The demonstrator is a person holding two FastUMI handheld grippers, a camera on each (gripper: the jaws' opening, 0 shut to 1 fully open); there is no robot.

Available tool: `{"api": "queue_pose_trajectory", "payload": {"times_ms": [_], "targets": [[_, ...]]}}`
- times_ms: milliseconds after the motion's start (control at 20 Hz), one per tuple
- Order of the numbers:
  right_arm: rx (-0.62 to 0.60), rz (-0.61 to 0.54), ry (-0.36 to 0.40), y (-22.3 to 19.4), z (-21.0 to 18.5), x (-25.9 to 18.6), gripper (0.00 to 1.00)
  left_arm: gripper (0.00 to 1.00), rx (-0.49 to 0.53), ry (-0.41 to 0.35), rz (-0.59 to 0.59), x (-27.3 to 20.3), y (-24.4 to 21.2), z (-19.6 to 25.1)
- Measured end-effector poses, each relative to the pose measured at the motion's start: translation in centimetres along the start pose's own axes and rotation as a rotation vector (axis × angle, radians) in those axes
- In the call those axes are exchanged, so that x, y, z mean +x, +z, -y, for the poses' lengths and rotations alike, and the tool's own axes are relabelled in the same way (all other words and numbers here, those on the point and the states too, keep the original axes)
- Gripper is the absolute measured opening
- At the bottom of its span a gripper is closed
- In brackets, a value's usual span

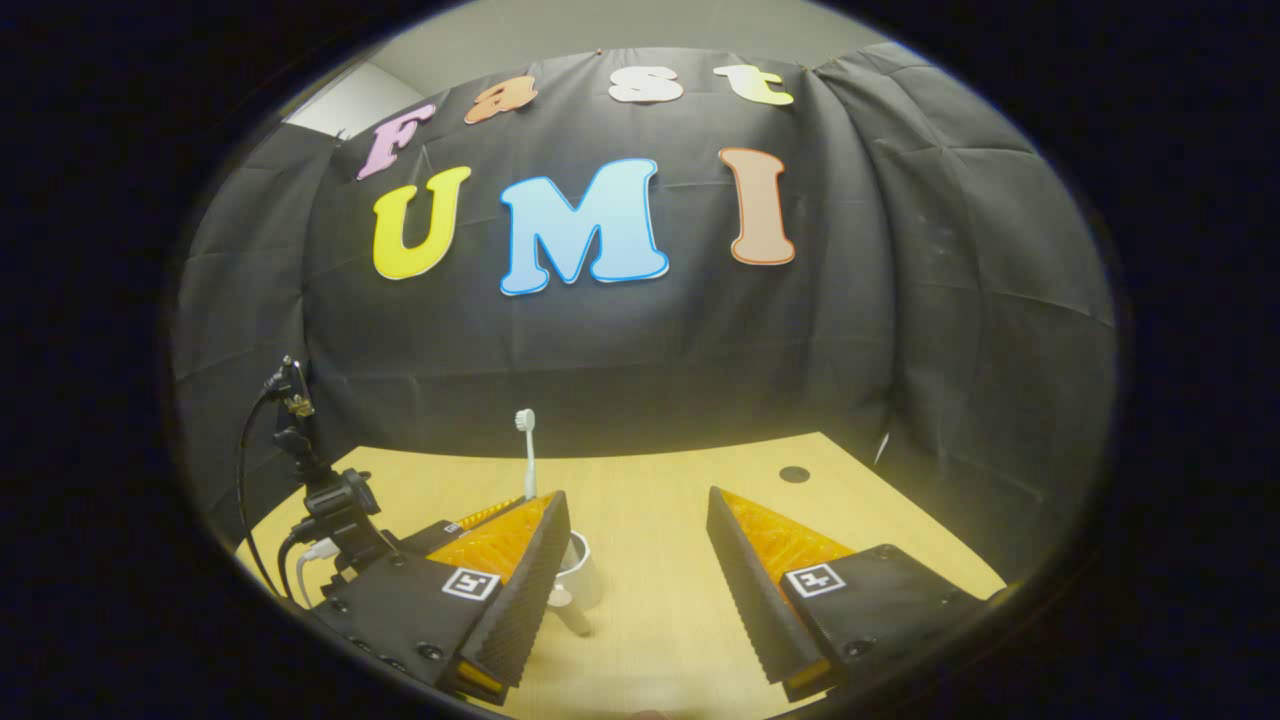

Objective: Put the toothbrush and toothpaste on the desktop into the cup, then pick up the cup and place it on the coaster on the desktop.

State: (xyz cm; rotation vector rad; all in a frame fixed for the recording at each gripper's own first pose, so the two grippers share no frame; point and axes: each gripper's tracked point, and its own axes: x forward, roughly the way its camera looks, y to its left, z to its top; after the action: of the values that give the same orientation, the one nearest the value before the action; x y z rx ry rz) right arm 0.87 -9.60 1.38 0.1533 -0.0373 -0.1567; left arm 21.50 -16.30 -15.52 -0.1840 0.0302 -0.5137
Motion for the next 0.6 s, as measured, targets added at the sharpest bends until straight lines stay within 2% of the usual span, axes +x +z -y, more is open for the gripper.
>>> {"api": "queue_pose_trajectory", "payload": {"times_ms": [200, 350, 400, 500, 550, 600], "targets": [[0.002, -0.009, 0.016, -0.1, -0.6, -0.1, 0.89, 0.08, 0.017, -0.003, -0.035, -1.0, -1.9, 0.5], [0.013, -0.021, 0.017, -0.4, -0.5, 0.0, 0.89, 0.19, 0.039, 0.005, -0.031, -1.4, -1.4, 0.5], [0.016, -0.024, 0.018, -0.5, -0.5, 0.0, 0.89, 0.24, 0.046, 0.010, -0.031, -1.6, -1.2, 0.1], [0.017, -0.022, 0.018, -0.4, -0.4, 0.0, 0.89, 0.48, 0.049, 0.031, -0.028, -2.0, -0.7, -0.5], [0.018, -0.020, 0.019, -0.3, -0.4, 0.0, 0.89, 0.64, 0.037, 0.034, -0.020, -2.3, -0.3, -0.5], [0.020, -0.022, 0.022, -0.3, -0.5, 0.0, 0.89, 0.71, 0.029, 0.039, -0.018, -2.6, 0.2, -0.4]]}}
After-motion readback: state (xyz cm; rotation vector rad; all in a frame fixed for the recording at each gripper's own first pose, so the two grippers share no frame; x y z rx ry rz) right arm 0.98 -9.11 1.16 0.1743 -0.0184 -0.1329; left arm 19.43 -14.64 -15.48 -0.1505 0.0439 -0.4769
